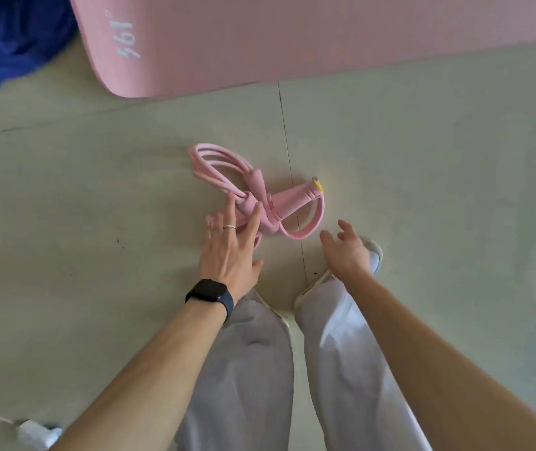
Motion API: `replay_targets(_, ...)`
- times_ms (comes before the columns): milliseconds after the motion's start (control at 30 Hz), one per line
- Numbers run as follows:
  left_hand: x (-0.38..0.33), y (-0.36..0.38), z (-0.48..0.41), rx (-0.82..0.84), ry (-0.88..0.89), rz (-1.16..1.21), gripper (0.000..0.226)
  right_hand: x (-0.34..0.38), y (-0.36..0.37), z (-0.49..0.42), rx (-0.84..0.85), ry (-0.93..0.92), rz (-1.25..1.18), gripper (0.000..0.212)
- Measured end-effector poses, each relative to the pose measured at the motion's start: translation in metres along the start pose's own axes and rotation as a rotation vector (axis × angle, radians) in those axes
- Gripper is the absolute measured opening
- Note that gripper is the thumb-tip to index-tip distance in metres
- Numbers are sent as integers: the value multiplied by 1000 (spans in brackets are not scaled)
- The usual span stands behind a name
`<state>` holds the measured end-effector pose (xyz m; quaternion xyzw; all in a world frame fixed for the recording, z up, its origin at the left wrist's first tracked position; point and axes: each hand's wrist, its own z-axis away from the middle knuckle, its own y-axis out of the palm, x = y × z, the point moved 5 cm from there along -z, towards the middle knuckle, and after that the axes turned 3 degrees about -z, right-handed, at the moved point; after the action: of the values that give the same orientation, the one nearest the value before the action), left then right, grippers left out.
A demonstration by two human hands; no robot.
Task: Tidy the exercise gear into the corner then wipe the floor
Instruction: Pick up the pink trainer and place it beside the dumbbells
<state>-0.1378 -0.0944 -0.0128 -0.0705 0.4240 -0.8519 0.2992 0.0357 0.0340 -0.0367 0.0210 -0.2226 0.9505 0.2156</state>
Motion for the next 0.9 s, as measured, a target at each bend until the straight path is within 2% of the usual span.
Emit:
replay_targets(100, -8, 36, -31, -92, 6, 23, 110, -11, 29, -41, -12, -16, -94, 64)
replay_targets(233, -15, 44, -63, -110, -105, 107, 68, -8, 53, -71, -54, -114, -96, 46)
replay_targets(433, 1, 8, -53, 50, -173, 261, 35, 18, 29, -31, -16, -151, 20, 48)
replay_targets(500, 5, -27, -34, 97, -213, 315, 33, 32, 5, 8, -12, -208, -6, 48)
replay_targets(600, 2, -95, 4, 142, -271, 355, 41, 51, -39, 75, -23, -266, 23, 53)
replay_targets(733, -16, -207, 69, 109, -299, 494, 50, 78, -131, 182, -42, -361, 152, 72)
replay_targets(900, -74, -351, 149, 9, -206, 664, 47, 110, -249, 323, -130, -508, 195, 69)
